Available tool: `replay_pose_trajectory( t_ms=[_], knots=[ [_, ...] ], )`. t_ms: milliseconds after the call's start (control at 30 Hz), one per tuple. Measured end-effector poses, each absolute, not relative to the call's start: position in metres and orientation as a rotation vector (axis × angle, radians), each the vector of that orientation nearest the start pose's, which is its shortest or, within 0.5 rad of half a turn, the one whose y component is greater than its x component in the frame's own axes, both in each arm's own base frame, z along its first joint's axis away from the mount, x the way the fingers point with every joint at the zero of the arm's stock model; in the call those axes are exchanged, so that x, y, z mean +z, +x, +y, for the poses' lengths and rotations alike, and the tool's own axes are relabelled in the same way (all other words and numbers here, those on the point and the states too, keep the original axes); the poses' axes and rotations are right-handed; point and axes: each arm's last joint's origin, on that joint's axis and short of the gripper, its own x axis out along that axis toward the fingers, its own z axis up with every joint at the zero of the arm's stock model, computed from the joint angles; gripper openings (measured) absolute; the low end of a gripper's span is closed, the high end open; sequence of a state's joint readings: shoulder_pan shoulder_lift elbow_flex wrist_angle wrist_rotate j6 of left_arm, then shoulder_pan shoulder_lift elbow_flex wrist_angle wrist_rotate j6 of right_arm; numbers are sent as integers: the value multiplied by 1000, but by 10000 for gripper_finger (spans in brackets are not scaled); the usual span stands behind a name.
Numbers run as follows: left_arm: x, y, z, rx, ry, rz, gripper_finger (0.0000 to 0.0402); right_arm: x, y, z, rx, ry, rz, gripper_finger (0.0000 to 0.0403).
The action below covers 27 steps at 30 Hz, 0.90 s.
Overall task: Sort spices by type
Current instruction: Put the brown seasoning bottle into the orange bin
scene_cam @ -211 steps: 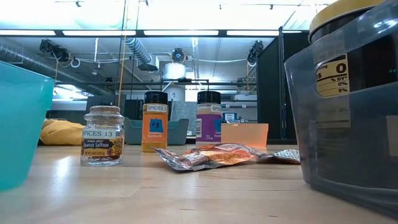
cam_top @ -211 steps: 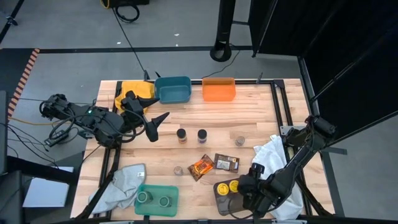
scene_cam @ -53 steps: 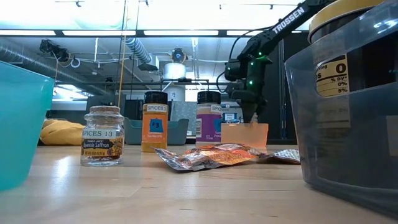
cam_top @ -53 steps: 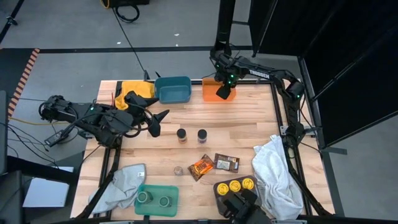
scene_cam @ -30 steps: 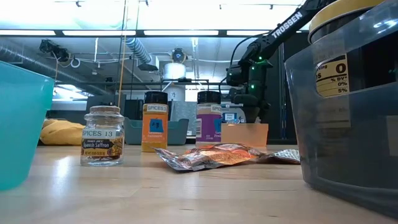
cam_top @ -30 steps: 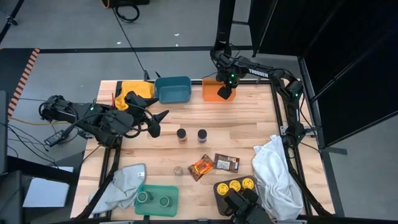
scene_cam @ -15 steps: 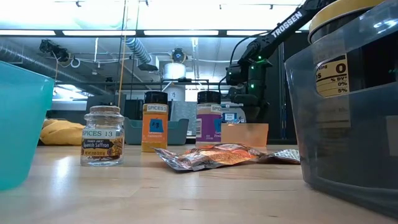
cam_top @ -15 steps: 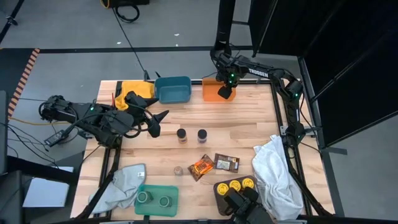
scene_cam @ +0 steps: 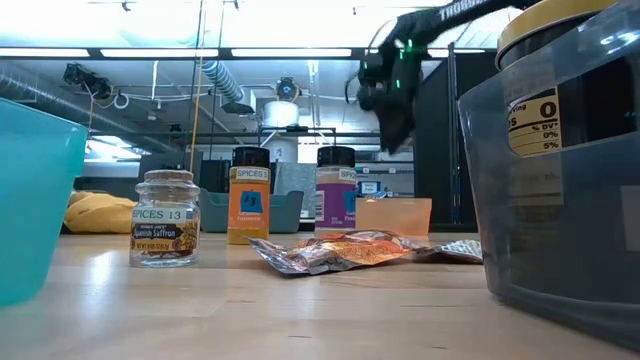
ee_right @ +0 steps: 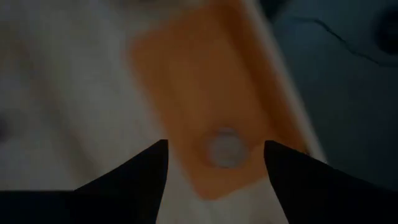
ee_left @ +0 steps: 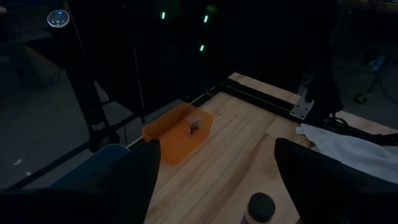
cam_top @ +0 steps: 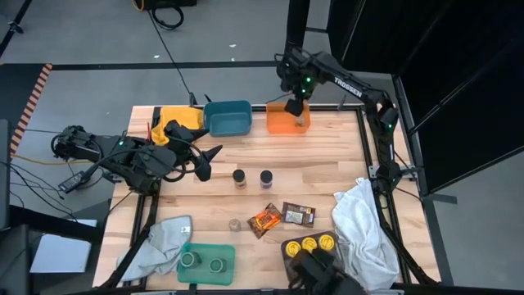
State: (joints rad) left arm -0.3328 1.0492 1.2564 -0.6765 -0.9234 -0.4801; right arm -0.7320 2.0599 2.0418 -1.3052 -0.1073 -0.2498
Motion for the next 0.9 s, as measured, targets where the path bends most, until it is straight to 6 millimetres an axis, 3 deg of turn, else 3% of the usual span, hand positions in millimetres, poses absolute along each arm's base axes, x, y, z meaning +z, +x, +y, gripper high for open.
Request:
replay_pose_trajectory(
  t_ms=[133,200,300,500,567,700,900],
  knots=[
    [402,189,-41,635,-173,255,321,340,323,-243,-177,369,1105,275],
    [401,188,-41,633,-169,264,321,364,331,-218,-75,334,995,274],
    [400,188,-41,620,-169,275,321,389,342,-170,39,238,925,270],
    [399,189,-43,560,-179,309,321,410,367,-70,184,9,861,269],
    [398,188,-43,555,-176,318,321,410,376,-39,193,-70,849,271],
    [397,187,-43,555,-171,328,321,391,405,11,207,-183,824,275],
    [395,183,-41,567,-178,355,321,354,445,54,251,-186,780,272]
  ],
)
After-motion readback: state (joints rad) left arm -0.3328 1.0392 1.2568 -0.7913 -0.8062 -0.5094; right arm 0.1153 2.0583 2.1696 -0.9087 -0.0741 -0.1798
